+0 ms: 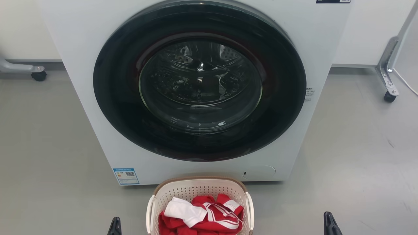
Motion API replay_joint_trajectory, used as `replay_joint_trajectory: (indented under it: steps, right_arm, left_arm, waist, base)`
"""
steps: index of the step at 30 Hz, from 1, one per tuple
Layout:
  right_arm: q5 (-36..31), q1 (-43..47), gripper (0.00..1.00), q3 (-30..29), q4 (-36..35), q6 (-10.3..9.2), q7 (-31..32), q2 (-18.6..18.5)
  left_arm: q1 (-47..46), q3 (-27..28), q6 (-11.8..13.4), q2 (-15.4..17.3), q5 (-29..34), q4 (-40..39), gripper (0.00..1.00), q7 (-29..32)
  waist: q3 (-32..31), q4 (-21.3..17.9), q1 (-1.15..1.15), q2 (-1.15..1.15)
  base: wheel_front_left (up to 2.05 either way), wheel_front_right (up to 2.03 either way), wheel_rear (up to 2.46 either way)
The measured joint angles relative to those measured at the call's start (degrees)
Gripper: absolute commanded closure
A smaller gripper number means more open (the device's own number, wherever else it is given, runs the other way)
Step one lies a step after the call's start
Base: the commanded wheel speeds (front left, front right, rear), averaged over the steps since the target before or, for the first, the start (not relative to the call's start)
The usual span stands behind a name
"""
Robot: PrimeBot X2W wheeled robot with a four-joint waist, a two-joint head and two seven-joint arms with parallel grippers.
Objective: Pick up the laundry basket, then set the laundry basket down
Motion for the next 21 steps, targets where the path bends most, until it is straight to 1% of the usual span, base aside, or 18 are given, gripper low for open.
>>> replay_joint_trajectory:
  steps: [3, 17, 20, 21]
  right_arm:
    - [1.6, -0.2, 1.0, -0.6, 0.2, 0.26, 0.5, 0.0]
    - [13.8, -2.1, 1.0, -3.6, 1.7, 2.45, 3.8, 0.1]
    - [16.0, -2.2, 1.0, -4.2, 2.1, 2.78, 4.6, 0.1]
    - [16.0, -2.2, 1.0, -4.2, 2.1, 2.78, 4.6, 0.1]
  left_arm:
    - [-0.2, 0.3, -0.2, 0.0, -1.7, 0.3, 1.0, 0.6]
    - [-2.0, 2.4, -2.5, -0.2, -14.5, 2.0, 1.0, 4.1]
    - [-2.3, 2.9, -2.6, -0.3, -17.0, 2.4, 1.0, 4.6]
    - [-2.3, 2.9, -2.6, -0.3, -17.0, 2.4, 1.0, 4.6]
  waist:
    - [0.1, -0.1, 0.0, 0.0]
    - [0.5, -0.5, 0.0, 0.0]
    - [0.6, -0.6, 0.0, 0.0]
    - [0.6, -0.6, 0.0, 0.0]
  base:
    - [0.0, 0.0, 0.0]
    - [0.0, 0.0, 0.0]
    - [0.0, 0.0, 0.0]
    - [0.0, 0.0, 0.0]
